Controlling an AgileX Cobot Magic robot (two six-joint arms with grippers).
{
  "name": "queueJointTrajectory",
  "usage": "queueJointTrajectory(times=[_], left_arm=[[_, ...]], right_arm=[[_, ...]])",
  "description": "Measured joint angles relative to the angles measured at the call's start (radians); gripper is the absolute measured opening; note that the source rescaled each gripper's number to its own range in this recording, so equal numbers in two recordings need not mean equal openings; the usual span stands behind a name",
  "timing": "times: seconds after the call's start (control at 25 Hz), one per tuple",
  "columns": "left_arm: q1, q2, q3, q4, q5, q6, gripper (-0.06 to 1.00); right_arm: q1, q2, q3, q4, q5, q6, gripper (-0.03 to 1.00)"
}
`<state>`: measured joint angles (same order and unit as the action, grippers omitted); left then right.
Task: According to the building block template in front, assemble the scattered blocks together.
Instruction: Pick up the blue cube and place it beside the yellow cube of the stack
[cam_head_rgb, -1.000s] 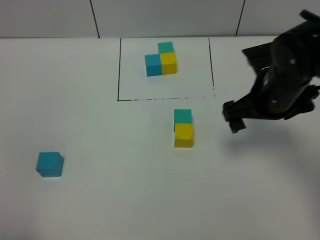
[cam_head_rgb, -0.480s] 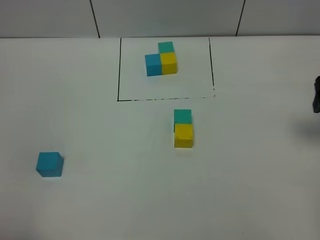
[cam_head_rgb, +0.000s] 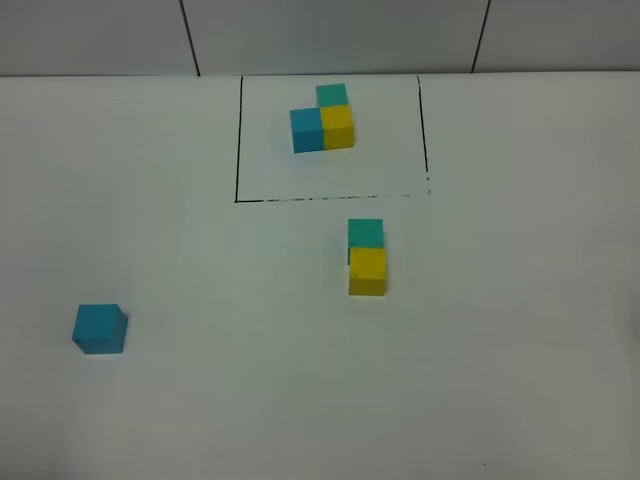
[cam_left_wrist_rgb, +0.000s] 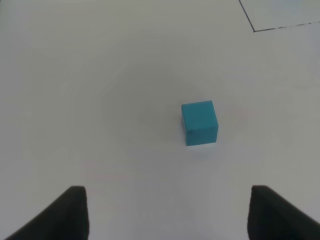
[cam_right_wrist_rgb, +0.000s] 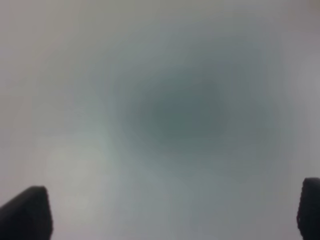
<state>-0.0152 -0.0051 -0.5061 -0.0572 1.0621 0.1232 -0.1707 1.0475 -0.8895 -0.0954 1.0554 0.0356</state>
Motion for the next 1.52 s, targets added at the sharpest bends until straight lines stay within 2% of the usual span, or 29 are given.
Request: queueJointTrajectory(times=[0.16, 0.48, 0.68, 1.12, 1.52], left_arm=[[0.000, 0.000, 0.000, 0.000, 0.000, 0.000, 0.54], [0.000, 0.000, 0.000, 0.000, 0.000, 0.000, 0.54], [0.000, 0.000, 0.000, 0.000, 0.000, 0.000, 0.54], [0.000, 0.000, 0.000, 0.000, 0.000, 0.000, 0.54], [0.000, 0.000, 0.000, 0.000, 0.000, 0.000, 0.54]], right_arm=[[0.012, -0.206, 0.112, 0.012, 0.013, 0.000, 1.00], [0.118, -0.573, 0.268, 0.052, 0.012, -0.008, 1.00], [0.125, -0.744, 0.338, 0.064, 0.012, -0.010, 1.00], [0.136, -1.017, 0.386, 0.089, 0.012, -0.025, 1.00], [0.144, -1.037, 0.386, 0.095, 0.013, -0.036, 1.00]])
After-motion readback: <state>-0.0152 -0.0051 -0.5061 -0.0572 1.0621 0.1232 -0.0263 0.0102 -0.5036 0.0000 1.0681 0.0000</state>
